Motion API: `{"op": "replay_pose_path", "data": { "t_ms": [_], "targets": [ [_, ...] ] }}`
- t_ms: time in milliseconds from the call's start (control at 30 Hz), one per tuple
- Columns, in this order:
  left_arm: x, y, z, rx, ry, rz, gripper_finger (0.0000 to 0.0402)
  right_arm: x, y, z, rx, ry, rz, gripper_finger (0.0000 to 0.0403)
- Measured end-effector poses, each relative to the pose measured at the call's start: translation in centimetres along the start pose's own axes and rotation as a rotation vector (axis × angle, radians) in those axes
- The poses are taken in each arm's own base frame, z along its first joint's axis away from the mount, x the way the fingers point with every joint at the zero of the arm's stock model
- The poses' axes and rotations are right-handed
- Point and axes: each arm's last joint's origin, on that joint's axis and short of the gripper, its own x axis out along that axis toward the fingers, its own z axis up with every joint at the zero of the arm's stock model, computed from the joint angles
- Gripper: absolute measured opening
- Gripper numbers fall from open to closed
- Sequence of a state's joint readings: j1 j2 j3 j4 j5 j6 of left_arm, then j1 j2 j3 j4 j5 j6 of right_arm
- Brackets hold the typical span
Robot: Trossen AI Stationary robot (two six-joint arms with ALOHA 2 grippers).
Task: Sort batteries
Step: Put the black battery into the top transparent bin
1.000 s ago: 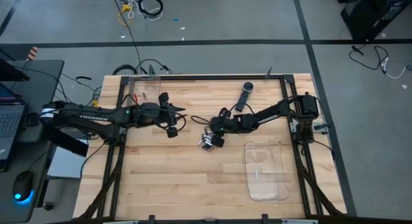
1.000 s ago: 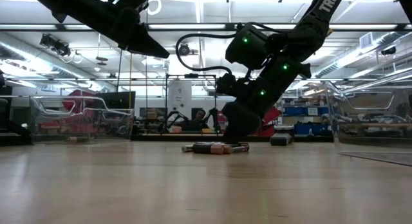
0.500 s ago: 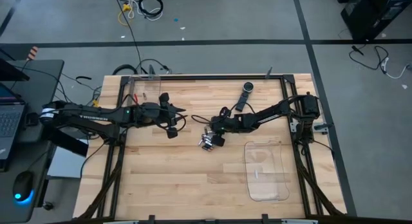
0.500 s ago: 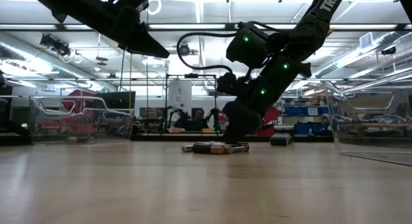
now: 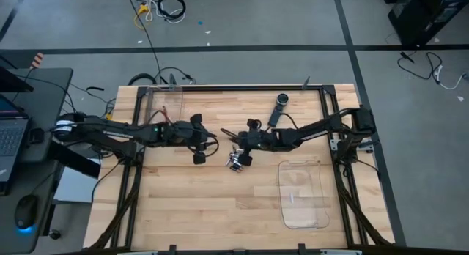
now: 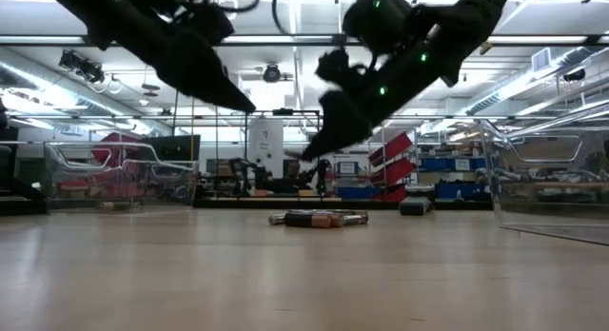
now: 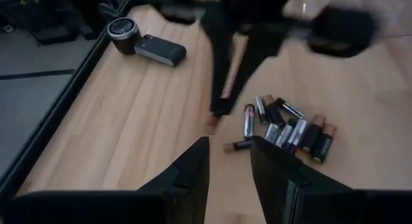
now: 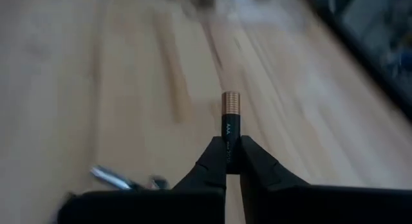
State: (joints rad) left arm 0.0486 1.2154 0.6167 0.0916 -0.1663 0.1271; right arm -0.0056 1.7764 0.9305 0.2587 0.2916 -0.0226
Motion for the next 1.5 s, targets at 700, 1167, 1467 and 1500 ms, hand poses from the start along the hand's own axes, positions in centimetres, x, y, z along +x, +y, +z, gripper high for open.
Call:
{"op": "replay_pose_path", "data": {
  "t_ms": [700, 1167, 1467, 1500],
  "targets": [
    [2.5, -0.4, -0.4, -0.004, -0.036, 0.001, 0.0113, -1.2, 2.3, 1.2, -0.166, -0.1, -0.058, 0.0011],
    [2.5, -0.3, -0.8, -0.007, 0.022, 0.025, 0.0113, -1.2, 2.1, 1.3, -0.149, -0.093, -0.084, 0.001],
    [2.4, -0.3, 0.3, -0.046, -0.103, -0.015, 0.0113, -1.2, 2.0, 1.7, -0.14, -0.142, -0.066, 0.001],
    [2.4, -0.3, 0.3, -0.043, -0.1, -0.016, 0.0113, -1.2, 2.0, 1.7, -0.141, -0.141, -0.062, 0.001]
  ]
}}
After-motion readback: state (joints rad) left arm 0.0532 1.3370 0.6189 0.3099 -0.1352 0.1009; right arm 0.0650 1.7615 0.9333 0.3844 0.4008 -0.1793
